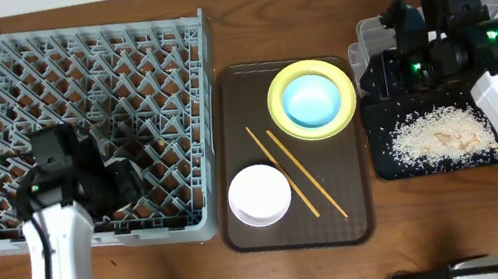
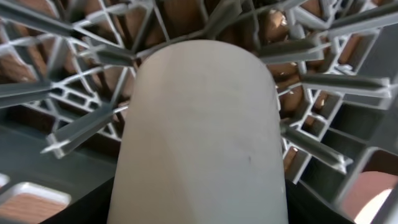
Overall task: Sort waste into correct bins and load items into the dishwasher
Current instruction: 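Place the cup upside down in the dish rack with the left gripper, then reach the left gripper to the white bowl on the tray and grasp it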
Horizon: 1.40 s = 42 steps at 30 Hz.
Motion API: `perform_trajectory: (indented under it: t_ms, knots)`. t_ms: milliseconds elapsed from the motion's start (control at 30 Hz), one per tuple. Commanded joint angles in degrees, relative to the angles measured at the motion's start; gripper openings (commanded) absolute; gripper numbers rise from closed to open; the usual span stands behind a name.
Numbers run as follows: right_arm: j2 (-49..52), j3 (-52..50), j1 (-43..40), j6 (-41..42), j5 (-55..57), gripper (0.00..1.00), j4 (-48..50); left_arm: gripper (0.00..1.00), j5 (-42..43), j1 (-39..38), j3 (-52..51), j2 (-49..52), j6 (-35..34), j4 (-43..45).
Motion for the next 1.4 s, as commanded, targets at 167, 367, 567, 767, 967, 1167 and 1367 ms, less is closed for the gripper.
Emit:
perform_trajectory:
  t_ms: [167,367,567,767,967,1167,1367]
  knots:
    - [-0.13,0.98,-0.2,-0.79,0.42,0.47,-0.92,0.92,-1.4,0.24,1.22,5.11,0.09,7.54]
    - [-0.13,0.98,-0.2,-0.76,0.39,0.64,-1.11,0.93,-1.36,0.24,3.8,4.76,0.07,8.76]
    - [-0.13,0.98,-0.31,-0.76,0.85,0.8,-1.07,0.94,5.14,-0.92,6.93,1.49,-2.84,5.22]
    - [-0.13,0.98,-0.31,-0.5,5.53,0.83,-1.29,0.94,8.94,-11.21,6.69,-1.68,-3.63,3.1]
    - [-0.13,0.98,-0.31,-0.52,5.53,0.99,-1.31,0.95,9.9,-26.69,6.01,-0.44,-3.63,3.26]
    - [-0.13,0.98,-0.26,-0.52,5.51,0.99,-1.31,0.95,10.67,-38.84,6.01,3.1,-3.63,6.4]
    - [-0.13,0.98,-0.2,-0.55,5.53,0.99,-1.53,0.92,9.75,-48.13,6.01,10.16,-3.63,10.71]
